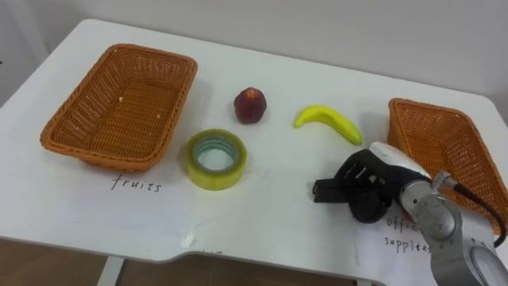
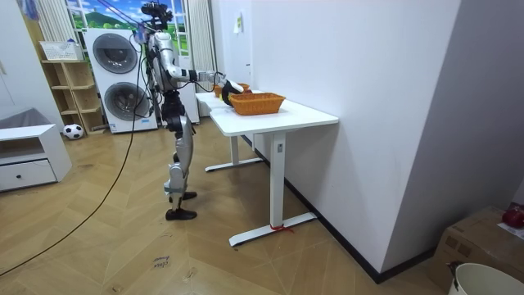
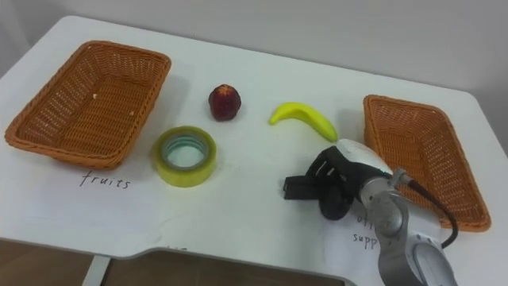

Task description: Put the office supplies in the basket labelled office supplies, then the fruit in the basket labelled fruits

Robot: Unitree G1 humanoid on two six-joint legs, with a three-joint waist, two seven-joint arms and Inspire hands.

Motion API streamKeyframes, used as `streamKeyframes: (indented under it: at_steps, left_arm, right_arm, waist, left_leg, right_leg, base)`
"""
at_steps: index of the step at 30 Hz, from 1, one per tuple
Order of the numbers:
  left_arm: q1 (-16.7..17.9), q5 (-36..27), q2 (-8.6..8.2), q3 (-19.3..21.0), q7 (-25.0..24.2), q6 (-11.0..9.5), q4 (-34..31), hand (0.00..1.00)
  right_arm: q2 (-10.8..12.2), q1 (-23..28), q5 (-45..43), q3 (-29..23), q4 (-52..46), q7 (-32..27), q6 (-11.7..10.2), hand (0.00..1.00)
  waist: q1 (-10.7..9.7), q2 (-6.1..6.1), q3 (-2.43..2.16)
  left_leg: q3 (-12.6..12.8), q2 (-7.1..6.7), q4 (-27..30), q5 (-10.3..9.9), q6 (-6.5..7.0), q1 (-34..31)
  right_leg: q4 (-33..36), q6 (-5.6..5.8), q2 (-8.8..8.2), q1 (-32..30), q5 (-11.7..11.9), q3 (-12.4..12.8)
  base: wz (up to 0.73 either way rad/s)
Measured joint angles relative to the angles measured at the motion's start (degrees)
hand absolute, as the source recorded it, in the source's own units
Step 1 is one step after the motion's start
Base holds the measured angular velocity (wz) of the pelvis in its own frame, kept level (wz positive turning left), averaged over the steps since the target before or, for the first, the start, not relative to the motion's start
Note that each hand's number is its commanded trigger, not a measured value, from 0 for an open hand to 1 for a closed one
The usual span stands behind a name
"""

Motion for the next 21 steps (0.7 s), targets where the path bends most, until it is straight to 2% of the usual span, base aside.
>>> streamKeyframes:
  at_steps: [3,13,21]
  left_arm:
    - [-0.06,0.00,0.00,0.00,0.00,0.00,0.00,0.00]
    - [-0.13,0.03,0.00,0.03,0.00,-0.01,0.00,0.00]
    - [0.05,0.05,-0.02,-0.07,1.21,-0.22,-0.19,0.00]
  right_arm:
    - [0.32,0.05,0.26,0.02,0.00,0.00,0.00,1.00]
    - [0.40,0.16,1.15,-0.06,0.17,-0.35,-0.01,1.00]
    - [-0.32,0.22,7.30,-1.41,0.05,-0.64,-0.03,1.00]
  waist:
    - [-0.05,0.01,0.01]
    - [-0.03,0.02,0.02]
    - [-0.25,-0.24,-0.04]
  left_leg:
    - [0.03,0.00,-0.04,0.00,0.00,0.01]
    - [0.00,0.00,-0.05,0.00,0.00,0.02]
    - [0.06,0.01,-0.19,0.00,0.00,0.00]
  right_leg:
    - [0.00,0.00,-0.03,-0.01,0.00,-0.62]
    - [0.00,0.00,-0.03,0.00,0.00,-0.48]
    - [0.01,0.00,-0.03,-0.20,0.00,-0.39]
  base:
    - [0.00]
    - [0.00]
    - [0.00]
